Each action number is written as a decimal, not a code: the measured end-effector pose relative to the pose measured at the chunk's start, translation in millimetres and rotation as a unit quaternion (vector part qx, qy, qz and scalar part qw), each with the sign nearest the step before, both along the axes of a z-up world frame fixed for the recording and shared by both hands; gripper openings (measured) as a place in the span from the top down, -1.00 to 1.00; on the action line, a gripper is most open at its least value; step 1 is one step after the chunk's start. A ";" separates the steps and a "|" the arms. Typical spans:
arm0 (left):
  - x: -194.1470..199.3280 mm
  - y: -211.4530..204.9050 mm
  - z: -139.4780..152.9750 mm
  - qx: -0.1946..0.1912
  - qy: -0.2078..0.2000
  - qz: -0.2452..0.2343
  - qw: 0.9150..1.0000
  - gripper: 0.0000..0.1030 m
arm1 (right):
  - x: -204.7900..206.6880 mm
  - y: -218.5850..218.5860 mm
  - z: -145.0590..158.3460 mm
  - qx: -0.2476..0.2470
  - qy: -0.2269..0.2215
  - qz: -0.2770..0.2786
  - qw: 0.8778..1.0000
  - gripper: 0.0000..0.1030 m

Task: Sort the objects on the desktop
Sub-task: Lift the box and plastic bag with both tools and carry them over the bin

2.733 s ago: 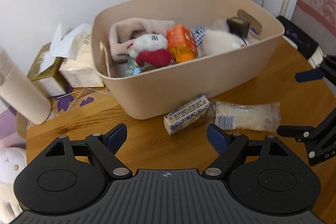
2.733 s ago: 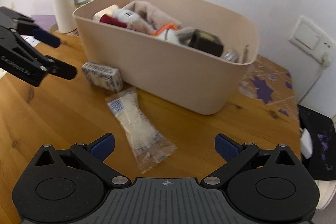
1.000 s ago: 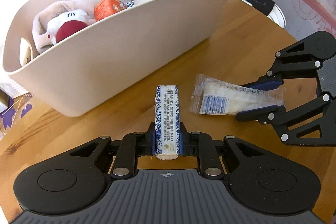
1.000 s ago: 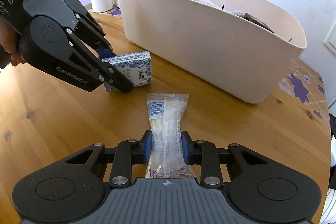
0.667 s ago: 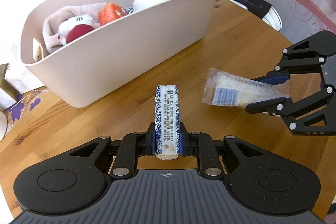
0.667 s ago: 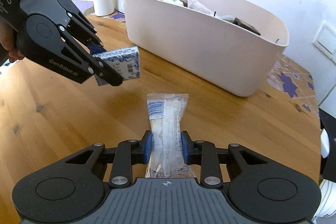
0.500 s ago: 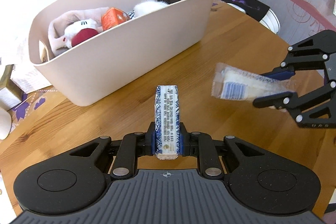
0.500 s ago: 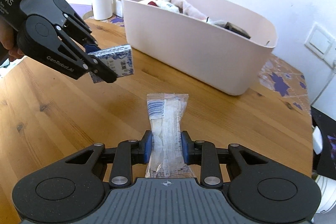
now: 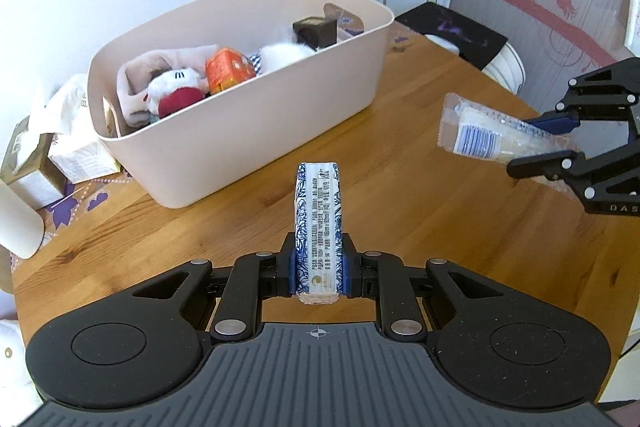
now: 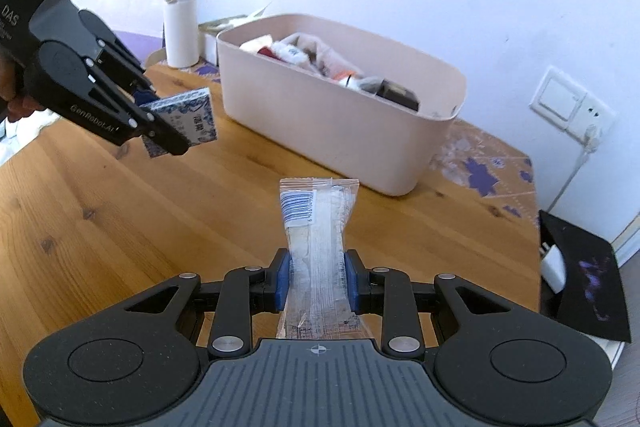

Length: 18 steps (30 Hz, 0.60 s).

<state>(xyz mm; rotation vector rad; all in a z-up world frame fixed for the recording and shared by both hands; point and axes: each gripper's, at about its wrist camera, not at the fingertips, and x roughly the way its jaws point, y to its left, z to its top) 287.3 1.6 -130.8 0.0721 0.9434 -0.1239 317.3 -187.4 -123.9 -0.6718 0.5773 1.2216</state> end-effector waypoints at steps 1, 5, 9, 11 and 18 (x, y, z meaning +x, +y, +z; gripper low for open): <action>-0.9 -1.1 1.9 0.000 -0.002 0.000 1.000 0.62 | 0.0 -4.0 3.8 0.003 -0.003 0.000 1.000 0.48; -1.5 -2.7 9.1 -0.002 -0.009 0.006 1.000 0.62 | 1.4 -8.9 16.1 0.015 -0.015 0.000 1.000 0.48; 0.9 -1.1 19.1 -0.001 -0.021 0.009 1.000 0.62 | 4.5 -10.7 27.8 0.028 -0.025 -0.006 0.999 0.48; 2.3 0.1 25.0 0.000 -0.028 0.010 1.000 0.62 | 7.3 -10.7 34.5 0.034 -0.030 -0.009 0.999 0.48; 12.2 7.8 46.2 0.006 -0.053 0.019 0.998 0.62 | 15.3 -5.4 53.0 0.052 -0.043 -0.013 0.998 0.48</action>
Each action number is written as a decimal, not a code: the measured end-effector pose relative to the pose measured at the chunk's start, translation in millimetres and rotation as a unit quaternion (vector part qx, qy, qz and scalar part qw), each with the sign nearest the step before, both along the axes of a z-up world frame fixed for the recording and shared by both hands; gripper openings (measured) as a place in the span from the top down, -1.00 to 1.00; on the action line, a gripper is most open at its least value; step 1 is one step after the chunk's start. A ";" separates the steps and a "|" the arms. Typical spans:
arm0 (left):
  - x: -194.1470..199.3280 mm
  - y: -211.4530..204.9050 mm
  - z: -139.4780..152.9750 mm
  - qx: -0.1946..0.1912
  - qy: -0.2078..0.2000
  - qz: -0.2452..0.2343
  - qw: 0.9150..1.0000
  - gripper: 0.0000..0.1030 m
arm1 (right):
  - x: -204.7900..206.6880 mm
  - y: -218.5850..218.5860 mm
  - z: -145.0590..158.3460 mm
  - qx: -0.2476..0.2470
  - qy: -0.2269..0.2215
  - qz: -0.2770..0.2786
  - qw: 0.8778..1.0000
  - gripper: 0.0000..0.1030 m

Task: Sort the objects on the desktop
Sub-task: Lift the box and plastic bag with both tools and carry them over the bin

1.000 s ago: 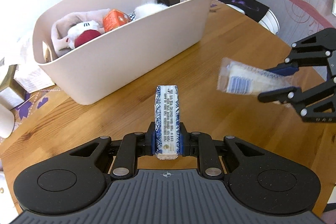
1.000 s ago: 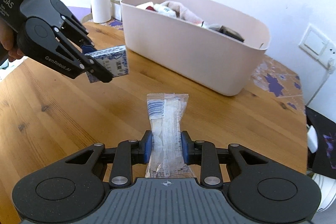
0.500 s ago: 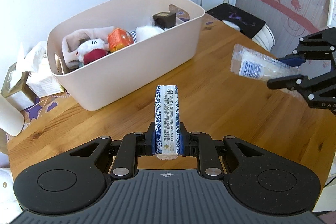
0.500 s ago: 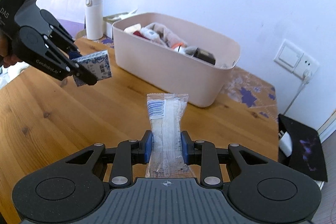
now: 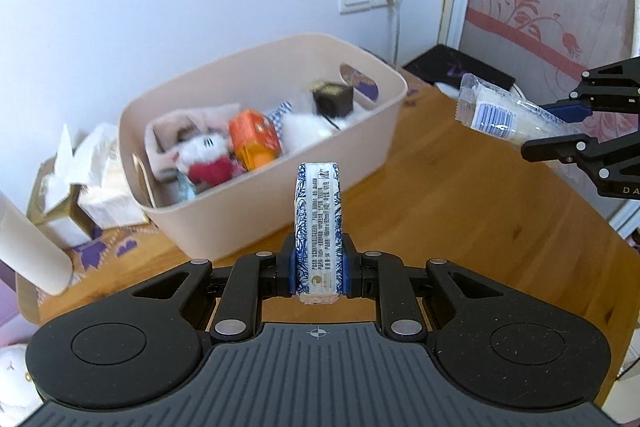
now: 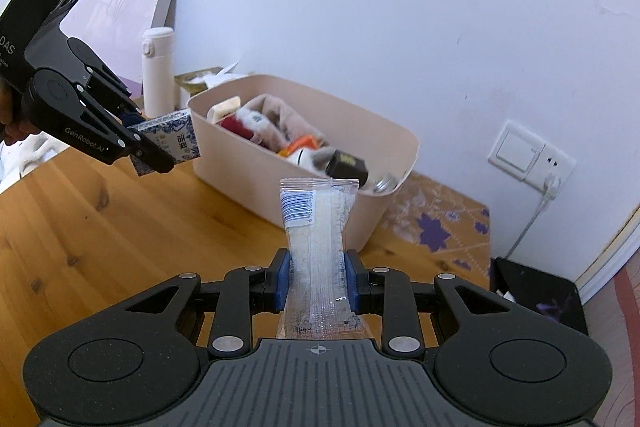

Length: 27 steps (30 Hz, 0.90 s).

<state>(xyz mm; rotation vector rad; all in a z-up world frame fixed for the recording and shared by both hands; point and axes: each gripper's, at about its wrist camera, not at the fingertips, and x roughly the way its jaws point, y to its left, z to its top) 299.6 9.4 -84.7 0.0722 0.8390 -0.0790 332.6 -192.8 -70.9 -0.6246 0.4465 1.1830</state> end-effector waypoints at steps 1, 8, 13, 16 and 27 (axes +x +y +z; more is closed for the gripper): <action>1.6 0.9 2.7 0.001 -0.003 0.001 1.000 0.63 | 1.3 1.7 1.2 0.002 -0.001 -0.001 1.000 0.48; 14.3 12.2 21.3 0.006 -0.027 0.010 1.000 0.62 | 12.9 16.4 9.5 0.012 -0.013 0.004 1.000 0.48; 27.9 19.9 31.0 0.011 -0.040 0.019 0.999 0.63 | 24.5 29.1 15.3 0.017 -0.021 0.007 1.000 0.48; 39.0 23.8 34.8 0.015 -0.046 0.024 0.999 0.62 | 32.0 38.8 18.6 0.022 -0.024 0.008 0.999 0.48; 92.8 34.8 35.8 0.015 -0.058 0.044 0.997 0.62 | 63.5 93.3 20.1 0.020 -0.038 0.013 0.999 0.48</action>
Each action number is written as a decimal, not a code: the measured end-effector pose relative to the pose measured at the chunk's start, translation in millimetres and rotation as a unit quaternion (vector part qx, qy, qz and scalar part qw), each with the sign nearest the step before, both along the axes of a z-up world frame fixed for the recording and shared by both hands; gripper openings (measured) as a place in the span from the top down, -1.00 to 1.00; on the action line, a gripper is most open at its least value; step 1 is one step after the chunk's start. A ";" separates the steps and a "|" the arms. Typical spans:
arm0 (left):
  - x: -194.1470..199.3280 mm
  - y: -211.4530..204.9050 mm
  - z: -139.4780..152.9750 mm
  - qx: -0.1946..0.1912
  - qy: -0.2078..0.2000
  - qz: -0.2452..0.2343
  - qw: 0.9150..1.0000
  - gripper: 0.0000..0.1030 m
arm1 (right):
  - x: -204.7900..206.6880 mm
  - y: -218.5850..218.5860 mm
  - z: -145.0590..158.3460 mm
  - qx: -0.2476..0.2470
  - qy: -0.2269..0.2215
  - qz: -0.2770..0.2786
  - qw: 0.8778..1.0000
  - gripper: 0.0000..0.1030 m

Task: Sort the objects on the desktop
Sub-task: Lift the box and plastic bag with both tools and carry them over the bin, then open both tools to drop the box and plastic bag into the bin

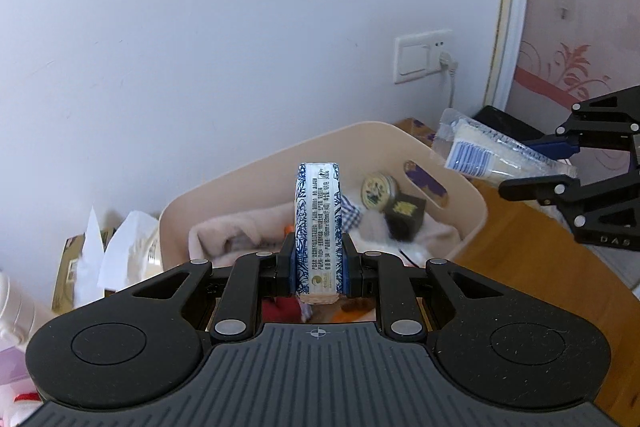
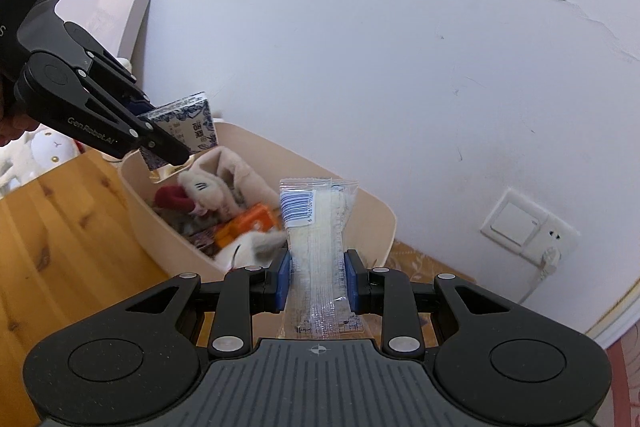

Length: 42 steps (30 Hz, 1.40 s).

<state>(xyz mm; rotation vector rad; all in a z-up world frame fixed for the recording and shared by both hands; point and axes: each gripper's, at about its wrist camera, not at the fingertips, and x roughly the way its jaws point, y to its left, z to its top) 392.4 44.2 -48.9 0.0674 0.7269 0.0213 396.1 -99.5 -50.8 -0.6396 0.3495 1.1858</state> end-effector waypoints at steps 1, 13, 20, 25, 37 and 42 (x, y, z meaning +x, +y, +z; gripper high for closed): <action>5.7 1.7 -1.4 0.001 0.001 0.003 1.000 0.62 | 2.9 5.9 -0.8 -0.001 -0.001 0.001 1.000 0.48; 51.0 28.0 -41.8 0.007 0.044 0.071 0.996 0.62 | 31.6 66.7 -20.2 -0.018 -0.014 0.007 1.000 0.48; 69.4 36.4 -62.7 0.000 0.076 0.112 0.991 0.62 | 34.4 95.2 -38.1 -0.040 -0.008 0.021 0.999 0.48; 74.7 30.3 -65.6 -0.005 0.084 0.115 0.990 0.61 | 31.8 101.9 -50.5 -0.057 0.002 0.023 0.998 0.47; 72.7 20.7 -59.8 -0.040 0.098 0.146 0.984 -0.25 | 32.2 99.3 -48.6 -0.056 0.036 0.004 0.998 -0.20; 63.9 18.2 -53.0 -0.039 0.107 0.161 0.980 -0.39 | 29.8 89.4 -37.0 -0.049 0.057 -0.015 0.997 -0.64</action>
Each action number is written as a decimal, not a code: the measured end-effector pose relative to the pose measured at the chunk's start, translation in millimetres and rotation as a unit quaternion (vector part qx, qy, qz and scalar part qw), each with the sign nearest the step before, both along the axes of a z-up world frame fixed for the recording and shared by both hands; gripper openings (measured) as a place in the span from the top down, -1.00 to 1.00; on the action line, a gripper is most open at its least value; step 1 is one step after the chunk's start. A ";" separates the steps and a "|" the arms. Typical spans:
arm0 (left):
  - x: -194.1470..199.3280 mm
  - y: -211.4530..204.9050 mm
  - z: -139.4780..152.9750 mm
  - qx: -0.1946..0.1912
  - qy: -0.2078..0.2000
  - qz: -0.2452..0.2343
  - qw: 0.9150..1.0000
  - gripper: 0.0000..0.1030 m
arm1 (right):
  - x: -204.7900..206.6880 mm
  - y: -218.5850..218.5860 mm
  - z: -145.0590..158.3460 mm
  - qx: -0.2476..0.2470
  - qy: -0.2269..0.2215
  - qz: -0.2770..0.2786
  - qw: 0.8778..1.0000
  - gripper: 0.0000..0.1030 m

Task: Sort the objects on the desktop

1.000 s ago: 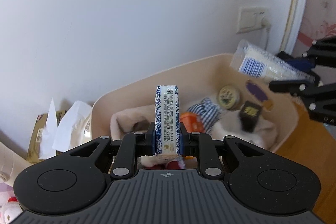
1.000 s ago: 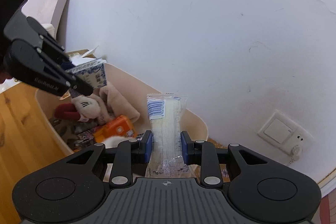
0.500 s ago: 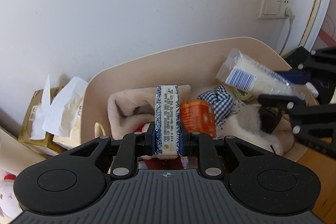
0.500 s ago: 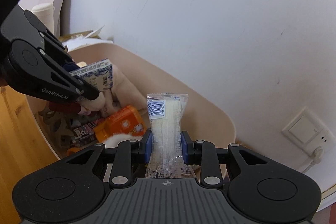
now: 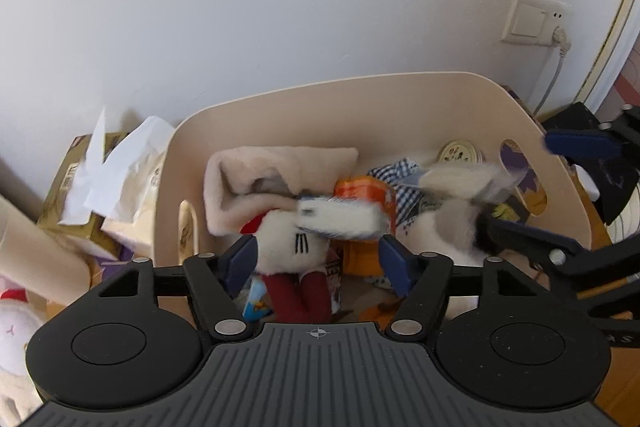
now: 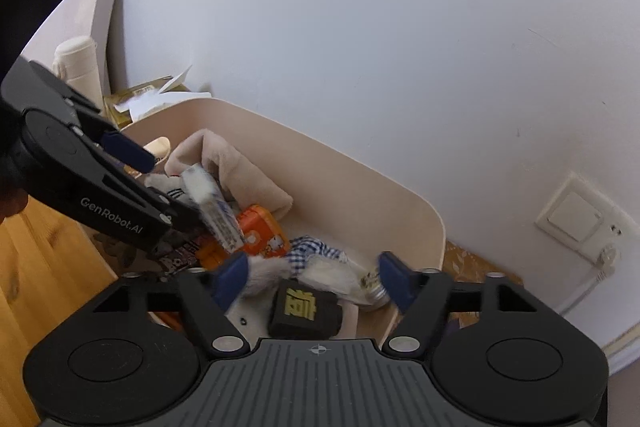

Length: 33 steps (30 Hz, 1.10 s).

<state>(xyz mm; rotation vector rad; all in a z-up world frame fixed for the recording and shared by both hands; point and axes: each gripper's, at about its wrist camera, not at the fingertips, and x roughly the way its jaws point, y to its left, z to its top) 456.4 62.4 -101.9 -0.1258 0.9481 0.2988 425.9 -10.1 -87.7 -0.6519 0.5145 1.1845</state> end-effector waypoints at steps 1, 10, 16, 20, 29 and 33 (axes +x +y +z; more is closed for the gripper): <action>-3.1 -0.2 2.0 0.000 -0.001 0.004 1.000 -0.43 | -0.9 -1.8 1.9 0.000 0.003 -0.004 1.000 -0.74; -36.2 -1.8 27.5 -0.005 -0.015 0.030 0.999 -0.54 | -22.4 -22.3 22.5 0.005 0.009 -0.039 0.999 -1.00; -64.9 -11.4 47.6 -0.004 -0.023 0.025 0.999 -0.55 | -41.9 -45.1 35.7 0.021 0.016 -0.086 0.996 -1.00; -87.9 -18.3 58.9 -0.001 -0.029 0.029 0.999 -0.55 | -53.1 -59.6 41.0 0.018 0.043 -0.124 0.991 -1.00; -150.4 -38.7 85.6 -0.006 -0.045 0.020 0.999 -0.56 | -95.1 -104.9 63.9 0.034 0.035 -0.162 0.986 -1.00; -179.2 -51.4 93.3 0.005 -0.050 0.020 0.999 -0.56 | -116.8 -131.9 86.0 0.052 0.041 -0.176 0.982 -1.00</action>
